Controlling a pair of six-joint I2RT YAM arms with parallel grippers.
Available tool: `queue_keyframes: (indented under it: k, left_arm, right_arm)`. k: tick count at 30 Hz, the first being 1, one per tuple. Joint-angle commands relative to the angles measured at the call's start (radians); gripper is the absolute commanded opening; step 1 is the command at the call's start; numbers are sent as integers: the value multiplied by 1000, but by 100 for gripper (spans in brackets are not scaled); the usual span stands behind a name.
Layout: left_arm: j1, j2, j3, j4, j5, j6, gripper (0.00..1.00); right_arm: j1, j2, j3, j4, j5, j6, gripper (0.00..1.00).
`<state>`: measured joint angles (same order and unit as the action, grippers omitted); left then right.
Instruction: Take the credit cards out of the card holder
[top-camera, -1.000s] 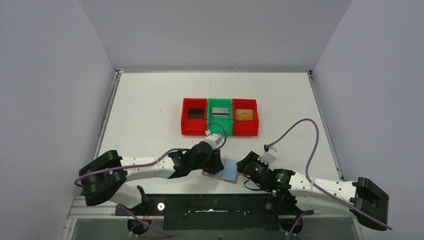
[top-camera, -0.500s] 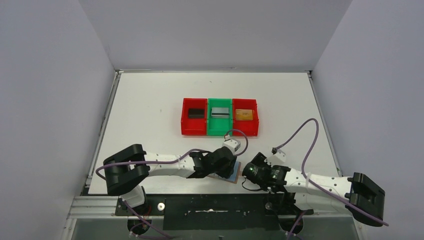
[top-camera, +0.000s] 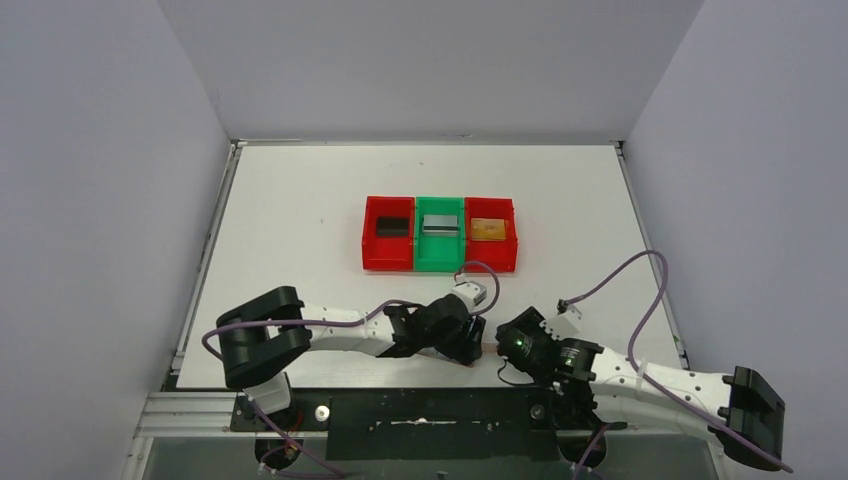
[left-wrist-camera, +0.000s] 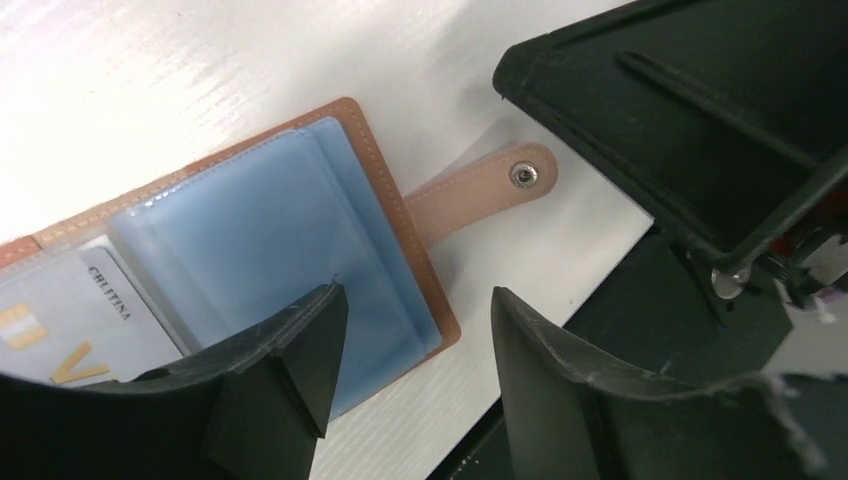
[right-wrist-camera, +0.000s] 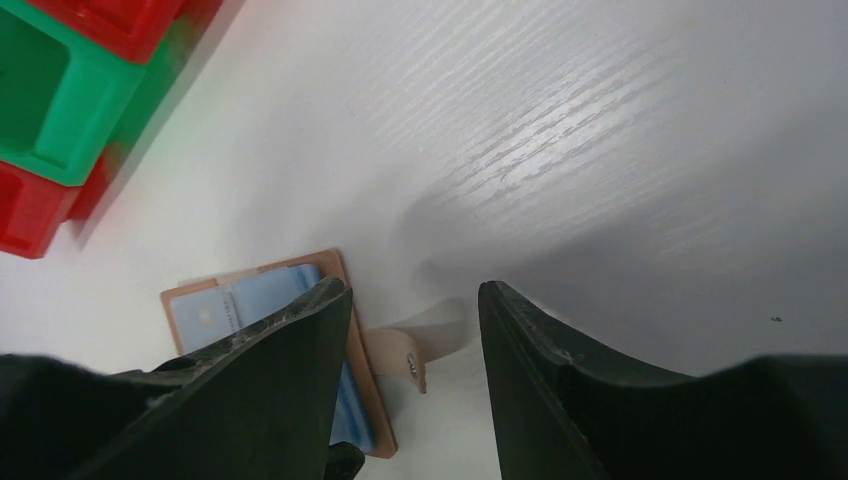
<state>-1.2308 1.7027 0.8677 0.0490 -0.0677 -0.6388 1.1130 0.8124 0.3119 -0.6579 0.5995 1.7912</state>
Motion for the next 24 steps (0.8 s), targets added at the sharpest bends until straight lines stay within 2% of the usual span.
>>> queue_keyframes:
  k: [1, 4, 8, 13, 16, 19, 24]
  left_arm:
    - [32, -90, -65, 126, 63, -66, 57]
    - [76, -174, -104, 138, 74, -80, 59]
    - [115, -291, -139, 79, 40, -78, 60]
    - [167, -433, -230, -1, -56, -102, 62]
    - [222, -510, -295, -59, -97, -139, 63]
    - [275, -574, -352, -81, -73, -162, 63]
    - [308, -655, -398, -113, -67, -181, 63]
  right_arm:
    - [-3, -138, -34, 61, 65, -48, 50]
    - [-4, -236, -57, 134, 57, -146, 50]
    - [-4, -334, -74, 263, 22, -307, 47]
    - [-5, -349, -60, 424, -48, -462, 39]
    - [-6, -261, -37, 538, -111, -522, 37]
    - [-11, -116, 11, 636, -180, -565, 35]
    - [-23, 153, 126, 663, -256, -569, 33]
